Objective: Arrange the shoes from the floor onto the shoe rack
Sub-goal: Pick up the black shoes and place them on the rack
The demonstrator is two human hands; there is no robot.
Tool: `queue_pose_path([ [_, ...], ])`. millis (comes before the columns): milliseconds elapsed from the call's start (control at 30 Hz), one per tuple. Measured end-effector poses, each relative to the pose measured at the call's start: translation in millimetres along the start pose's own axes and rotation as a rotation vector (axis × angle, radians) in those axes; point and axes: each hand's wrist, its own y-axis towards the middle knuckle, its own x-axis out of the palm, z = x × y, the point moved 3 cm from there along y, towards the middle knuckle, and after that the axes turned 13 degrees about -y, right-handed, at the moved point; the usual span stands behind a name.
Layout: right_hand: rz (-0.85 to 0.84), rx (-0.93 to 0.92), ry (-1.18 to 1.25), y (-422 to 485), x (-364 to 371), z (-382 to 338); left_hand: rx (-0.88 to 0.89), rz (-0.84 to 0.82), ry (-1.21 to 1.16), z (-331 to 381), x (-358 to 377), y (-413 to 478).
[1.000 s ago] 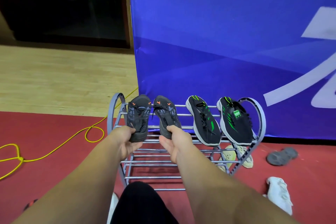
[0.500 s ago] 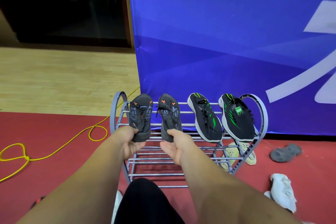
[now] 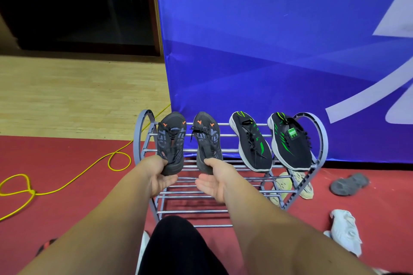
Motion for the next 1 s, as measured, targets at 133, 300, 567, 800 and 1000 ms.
queue_pose_path([
  [133, -0.017, 0.002, -0.028, 2, -2, -1, 0.008, 0.006, 0.006, -1, -2, -1],
  [300, -0.041, 0.013, -0.149, -5, -4, -2, 0.012, 0.052, 0.135, 4, -8, -19],
  [567, 0.071, -0.068, -0.359, -64, -65, -36, 0.224, 0.081, 0.343, 57, 12, -94],
  [800, 0.259, -0.214, -0.367, -164, -167, -79, 0.442, -0.105, 0.456, 75, 108, -154],
  [1000, 0.490, -0.289, -0.274, -237, -300, -64, 0.463, -0.356, 0.521, 25, 230, -218],
])
